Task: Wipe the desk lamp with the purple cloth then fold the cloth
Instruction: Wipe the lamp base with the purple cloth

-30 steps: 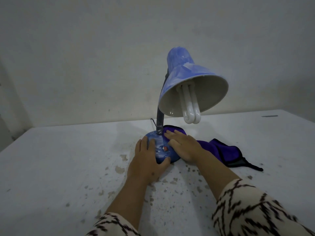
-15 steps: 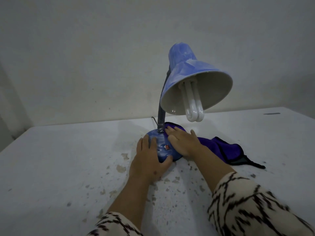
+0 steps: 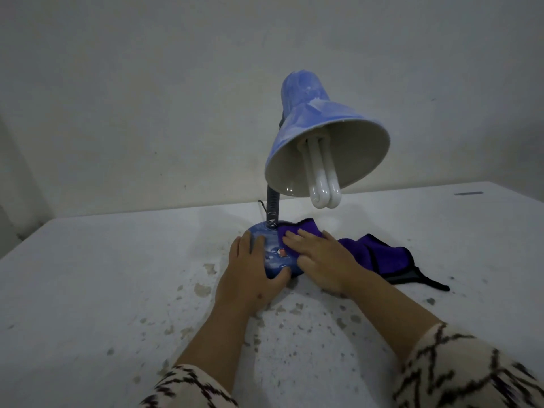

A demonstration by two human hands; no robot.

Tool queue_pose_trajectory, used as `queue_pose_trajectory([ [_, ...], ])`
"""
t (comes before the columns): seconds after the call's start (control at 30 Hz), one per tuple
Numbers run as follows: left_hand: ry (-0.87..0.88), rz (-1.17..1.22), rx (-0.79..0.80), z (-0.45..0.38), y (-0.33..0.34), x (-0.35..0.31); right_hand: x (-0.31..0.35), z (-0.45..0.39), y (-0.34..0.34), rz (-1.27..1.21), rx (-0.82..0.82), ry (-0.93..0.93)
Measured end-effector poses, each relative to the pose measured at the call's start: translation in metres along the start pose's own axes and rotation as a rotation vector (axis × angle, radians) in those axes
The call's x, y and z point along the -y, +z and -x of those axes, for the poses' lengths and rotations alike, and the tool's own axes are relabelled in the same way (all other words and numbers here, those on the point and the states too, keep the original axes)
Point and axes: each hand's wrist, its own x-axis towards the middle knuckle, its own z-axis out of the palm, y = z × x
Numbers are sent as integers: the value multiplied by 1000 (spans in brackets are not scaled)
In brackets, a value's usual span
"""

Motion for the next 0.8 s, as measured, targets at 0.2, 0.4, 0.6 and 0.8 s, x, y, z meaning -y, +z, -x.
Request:
queue_pose_trajectory([
  [0.2, -6, -4, 8, 0, -1, 0, -14, 28, 1, 89, -15, -119],
  [0.4, -17, 10, 11, 0, -2, 0, -6, 18, 1, 78, -46, -31],
  [0.6, 4, 52, -3, 0, -4, 1, -17, 35, 2, 194, 16, -175],
  [0.8, -35, 74, 10, 0, -4, 1, -10, 26, 4, 136, -25, -46],
])
